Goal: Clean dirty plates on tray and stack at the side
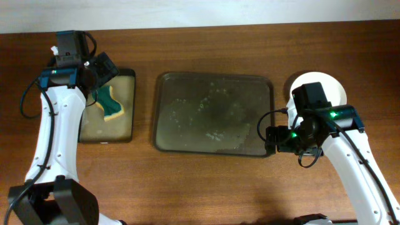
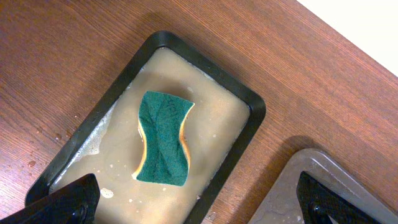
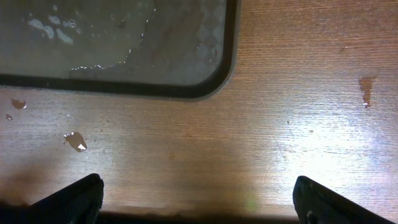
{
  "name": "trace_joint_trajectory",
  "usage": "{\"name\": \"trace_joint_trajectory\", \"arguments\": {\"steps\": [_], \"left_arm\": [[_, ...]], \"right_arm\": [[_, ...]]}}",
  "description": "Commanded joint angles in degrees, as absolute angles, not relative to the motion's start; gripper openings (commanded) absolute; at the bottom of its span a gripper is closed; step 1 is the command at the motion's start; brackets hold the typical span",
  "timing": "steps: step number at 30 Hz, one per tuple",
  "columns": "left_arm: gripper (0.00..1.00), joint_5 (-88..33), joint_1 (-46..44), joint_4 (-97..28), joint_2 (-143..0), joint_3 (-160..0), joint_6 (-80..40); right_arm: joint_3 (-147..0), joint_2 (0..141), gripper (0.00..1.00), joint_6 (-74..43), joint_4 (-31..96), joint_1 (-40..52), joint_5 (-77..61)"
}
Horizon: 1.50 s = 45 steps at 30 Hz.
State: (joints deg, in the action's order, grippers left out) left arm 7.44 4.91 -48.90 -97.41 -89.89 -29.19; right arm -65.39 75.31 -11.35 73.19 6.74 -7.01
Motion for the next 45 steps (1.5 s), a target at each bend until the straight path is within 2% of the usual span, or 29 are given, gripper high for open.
{"name": "trace_joint_trajectory", "arguments": {"steps": [1, 3, 11, 17, 20, 29, 36, 43, 45], "left_arm": [[0.99, 7.3, 5.0, -49.0, -97.8, -90.0, -29.1], [0.99, 7.3, 5.0, -49.0, -97.8, -90.0, -29.1], [0.99, 7.3, 5.0, -49.0, -97.8, -90.0, -29.1], [0.99, 7.3, 5.0, -49.0, -97.8, -90.0, -29.1], [0.99, 7.3, 5.0, -49.0, -97.8, -90.0, -29.1], [0.99, 7.3, 5.0, -49.0, -97.8, -90.0, -29.1], [0.99, 7.3, 5.0, -49.0, -97.8, -90.0, -29.1], [0.99, 7.3, 5.0, -49.0, -97.8, -90.0, -29.1], [0.99, 7.3, 5.0, -49.0, -97.8, -90.0, -29.1]], "right_arm": [[-64.8, 73.9, 0.98, -8.3, 72.1, 7.0, -6.7], [-63.0, 70.8, 0.98, -7.3, 68.6, 7.0, -6.6], [-37.0, 36.5, 0.98, -3.3, 39.8, 7.0, -6.7], [-23.3, 17.1, 0.98, -3.4, 30.4, -4.3, -10.5], [-18.2, 10.9, 0.98, -3.4, 26.5, -5.7, -10.5], [-9.4, 0.1, 0.98, -3.4, 17.7, -5.5, -13.8], [-8.9, 0.2, 0.98, -3.4, 16.9, -5.3, -14.4], [-0.2, 0.2, 0.98, -3.4, 3.2, -0.3, -11.2], [-0.3, 0.2, 0.98, -3.4, 3.2, 0.6, -10.0]]}}
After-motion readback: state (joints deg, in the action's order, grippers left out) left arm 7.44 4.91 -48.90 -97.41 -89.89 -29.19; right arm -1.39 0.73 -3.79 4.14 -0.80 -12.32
